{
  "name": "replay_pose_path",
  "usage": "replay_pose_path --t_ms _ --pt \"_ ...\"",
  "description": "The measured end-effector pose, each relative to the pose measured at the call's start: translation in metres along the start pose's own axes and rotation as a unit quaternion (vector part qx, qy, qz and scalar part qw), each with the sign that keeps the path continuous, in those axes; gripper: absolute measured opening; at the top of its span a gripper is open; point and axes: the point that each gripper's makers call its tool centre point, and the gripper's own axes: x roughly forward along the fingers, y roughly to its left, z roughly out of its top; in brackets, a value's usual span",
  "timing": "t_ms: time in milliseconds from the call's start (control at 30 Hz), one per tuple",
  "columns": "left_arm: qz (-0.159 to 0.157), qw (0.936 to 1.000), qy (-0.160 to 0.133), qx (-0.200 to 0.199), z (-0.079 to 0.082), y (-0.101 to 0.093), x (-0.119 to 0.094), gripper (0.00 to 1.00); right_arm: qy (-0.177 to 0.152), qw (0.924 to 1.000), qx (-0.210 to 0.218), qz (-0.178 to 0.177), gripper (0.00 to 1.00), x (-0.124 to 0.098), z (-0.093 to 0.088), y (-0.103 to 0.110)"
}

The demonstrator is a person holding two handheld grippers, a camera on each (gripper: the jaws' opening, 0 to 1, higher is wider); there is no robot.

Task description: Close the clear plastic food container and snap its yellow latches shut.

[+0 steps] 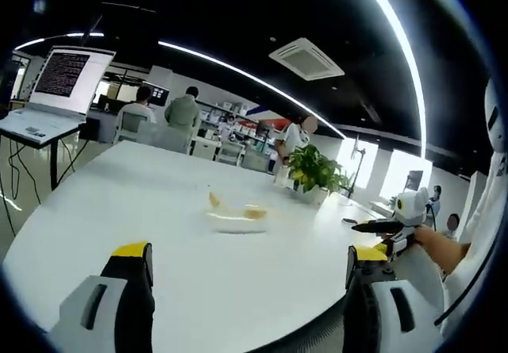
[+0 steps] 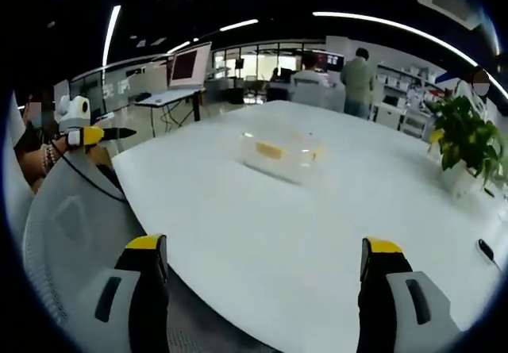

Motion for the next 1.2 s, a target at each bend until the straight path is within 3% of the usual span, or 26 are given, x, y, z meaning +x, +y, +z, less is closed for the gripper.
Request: replay_pose_path --t_ms 100,233,400,567,1200 --pt "-0.001 1.0 -0.003 -0.004 -0.001 0.0 0.0 0.99 0.006 1.0 0.003 0.006 0.98 0.0 -0.003 0.003" --pt "0.005 0.9994 0.033 0.012 -0.016 0.001 -0.001 0.99 0.003 1.0 0.003 0.008 0.99 0.003 -0.001 0.004" --pt "0.003 0.9996 0.028 0.006 -0.015 0.0 -0.001 0.99 0.018 0.9995 0.01 0.025 0.99 0.008 -0.01 0.01" --pt "0.004 0.9996 0.029 0.005 -0.014 -0.002 -0.001 0.99 0.011 0.9992 0.025 0.03 0.98 0.008 -0.009 0.011" --pt "0.002 0.9994 0.035 0.002 -0.016 -0.006 -0.002 0.99 0.04 0.9986 0.006 0.033 0.97 0.01 -0.02 0.013"
